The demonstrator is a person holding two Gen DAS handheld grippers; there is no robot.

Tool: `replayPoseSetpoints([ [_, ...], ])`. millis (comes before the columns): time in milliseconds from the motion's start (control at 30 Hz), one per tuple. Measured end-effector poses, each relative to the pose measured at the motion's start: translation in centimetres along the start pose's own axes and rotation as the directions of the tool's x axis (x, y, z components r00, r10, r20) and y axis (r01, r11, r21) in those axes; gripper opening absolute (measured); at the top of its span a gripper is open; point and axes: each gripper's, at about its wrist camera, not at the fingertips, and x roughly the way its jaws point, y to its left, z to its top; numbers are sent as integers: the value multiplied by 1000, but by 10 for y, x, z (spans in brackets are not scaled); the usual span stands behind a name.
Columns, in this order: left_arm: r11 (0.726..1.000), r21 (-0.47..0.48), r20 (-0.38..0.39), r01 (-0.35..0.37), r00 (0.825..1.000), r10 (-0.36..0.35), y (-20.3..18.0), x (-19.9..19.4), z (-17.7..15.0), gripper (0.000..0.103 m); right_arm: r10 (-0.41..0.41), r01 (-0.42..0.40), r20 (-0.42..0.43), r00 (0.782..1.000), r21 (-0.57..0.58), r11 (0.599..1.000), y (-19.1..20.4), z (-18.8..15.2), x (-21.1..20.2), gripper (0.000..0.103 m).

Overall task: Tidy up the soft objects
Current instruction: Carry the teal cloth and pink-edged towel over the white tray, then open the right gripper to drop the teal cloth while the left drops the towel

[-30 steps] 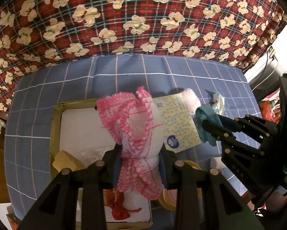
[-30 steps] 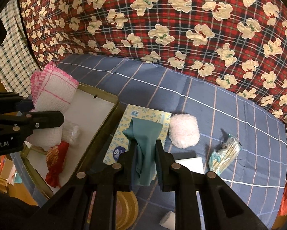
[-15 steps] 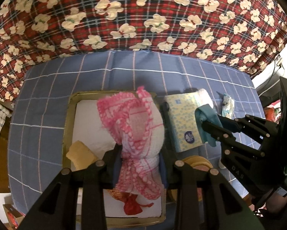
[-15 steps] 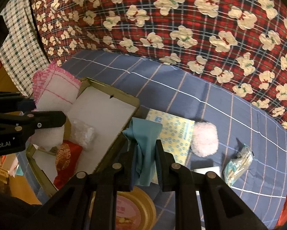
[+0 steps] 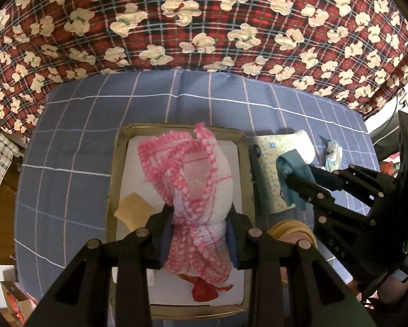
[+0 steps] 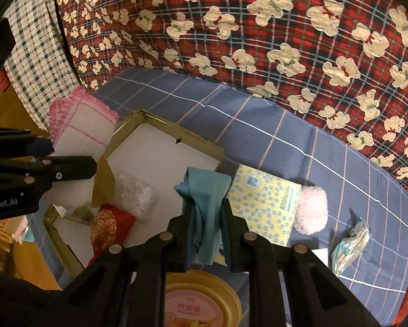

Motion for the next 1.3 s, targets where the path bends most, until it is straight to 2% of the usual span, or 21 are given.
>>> replayPoseSetpoints([
  [600, 996, -83, -45, -32, 999, 29, 41, 4, -18, 32, 73, -76, -49, 996, -59, 995, 38, 12, 31, 19],
  [1133, 992, -118, -85, -34, 996, 24, 54, 10, -38, 32, 114, -124, -98, 989, -102, 987, 64, 13, 53, 19],
  [1300, 992, -113, -104, -49, 994, 37, 51, 13, -40, 39, 142, -151, -107, 984, -85, 985, 63, 12, 56, 21],
])
